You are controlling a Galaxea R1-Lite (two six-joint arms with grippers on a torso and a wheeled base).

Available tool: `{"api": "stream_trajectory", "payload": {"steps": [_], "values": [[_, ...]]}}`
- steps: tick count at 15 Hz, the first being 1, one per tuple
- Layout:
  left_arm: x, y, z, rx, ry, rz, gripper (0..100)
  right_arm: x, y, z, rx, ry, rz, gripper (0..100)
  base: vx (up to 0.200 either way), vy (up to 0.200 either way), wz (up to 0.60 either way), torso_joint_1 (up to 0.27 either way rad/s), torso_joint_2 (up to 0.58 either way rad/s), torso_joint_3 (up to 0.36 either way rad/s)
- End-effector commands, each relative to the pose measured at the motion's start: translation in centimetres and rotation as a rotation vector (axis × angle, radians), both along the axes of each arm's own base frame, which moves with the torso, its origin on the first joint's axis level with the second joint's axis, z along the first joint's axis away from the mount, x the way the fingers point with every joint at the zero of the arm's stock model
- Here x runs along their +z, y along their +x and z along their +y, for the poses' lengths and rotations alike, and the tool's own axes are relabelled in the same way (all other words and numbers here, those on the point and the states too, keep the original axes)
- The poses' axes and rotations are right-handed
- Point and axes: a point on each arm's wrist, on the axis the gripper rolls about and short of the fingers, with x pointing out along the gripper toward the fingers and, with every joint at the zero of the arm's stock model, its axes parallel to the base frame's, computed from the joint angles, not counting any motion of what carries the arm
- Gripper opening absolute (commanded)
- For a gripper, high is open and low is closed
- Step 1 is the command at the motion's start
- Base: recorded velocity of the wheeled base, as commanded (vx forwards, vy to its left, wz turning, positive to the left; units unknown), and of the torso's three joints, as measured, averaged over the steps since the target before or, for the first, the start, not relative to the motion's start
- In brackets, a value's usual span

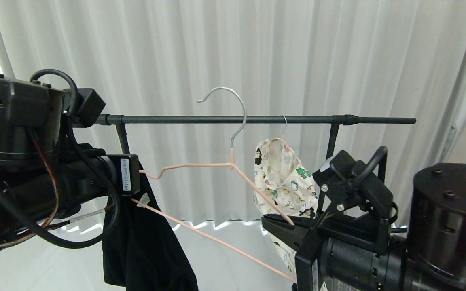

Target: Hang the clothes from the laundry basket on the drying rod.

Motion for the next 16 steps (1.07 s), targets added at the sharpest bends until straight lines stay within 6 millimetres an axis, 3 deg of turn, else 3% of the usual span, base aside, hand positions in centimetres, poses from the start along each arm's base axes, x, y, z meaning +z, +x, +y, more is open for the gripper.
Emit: {"api": "stream_trajectory", "payload": {"steps": [1,8,12,16], "values": [[0.6,-1.1,-0.8,-0.047,-0.046,-0.02,0,-1.2,0.7,1.6,0.001,-0.031,0.017,0,0.0,0.0,0.0,0.0,0.0,0.0],[1.3,-3.2,-3.0,-0.187,-0.09,-0.035,0,-1.6,1.4,3.9,0.01,-0.015,0.016,0,0.0,0.0,0.0,0.0,0.0,0.0],[3.4,-4.7,-5.0,-0.33,-0.143,-0.077,0,-2.0,1.2,5.3,0.033,-0.002,0.012,0,0.0,0.0,0.0,0.0,0.0,0.0],[3.1,-4.9,-5.0,-0.336,-0.139,-0.07,0,-1.8,1.3,5.1,-0.003,0.002,0.001,0,0.0,0.0,0.0,0.0,0.0,0.0]]}}
